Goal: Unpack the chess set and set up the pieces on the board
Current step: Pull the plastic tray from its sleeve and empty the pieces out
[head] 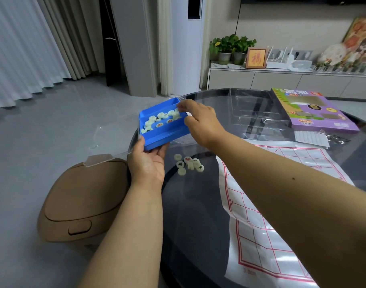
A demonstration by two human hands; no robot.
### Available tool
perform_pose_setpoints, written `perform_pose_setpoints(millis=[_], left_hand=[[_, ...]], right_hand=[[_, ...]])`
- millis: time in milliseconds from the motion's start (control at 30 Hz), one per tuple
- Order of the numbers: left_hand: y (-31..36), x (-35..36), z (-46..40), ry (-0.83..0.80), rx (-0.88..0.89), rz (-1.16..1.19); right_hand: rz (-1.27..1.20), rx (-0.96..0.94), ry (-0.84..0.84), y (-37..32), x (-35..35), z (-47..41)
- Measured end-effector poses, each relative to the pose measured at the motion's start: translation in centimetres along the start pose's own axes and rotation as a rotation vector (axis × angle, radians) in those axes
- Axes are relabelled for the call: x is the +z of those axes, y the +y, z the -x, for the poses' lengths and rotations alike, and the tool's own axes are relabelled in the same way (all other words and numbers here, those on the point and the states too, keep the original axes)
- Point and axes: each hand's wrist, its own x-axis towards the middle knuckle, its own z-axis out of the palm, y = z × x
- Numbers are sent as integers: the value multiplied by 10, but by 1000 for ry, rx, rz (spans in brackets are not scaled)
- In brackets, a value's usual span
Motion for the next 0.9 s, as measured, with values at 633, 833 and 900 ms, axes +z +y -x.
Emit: perform_pose_setpoints(millis=[633,833,900], left_hand=[[-8,4,10,-100,81,-269],[-9,3,11,-124,106,-357],[-9,3,11,-120,115,-363]], right_hand=[[271,192,-170,-7,27,-38],[288,110,-138,-12,49,-45],[306,75,-92,-11,54,-44]])
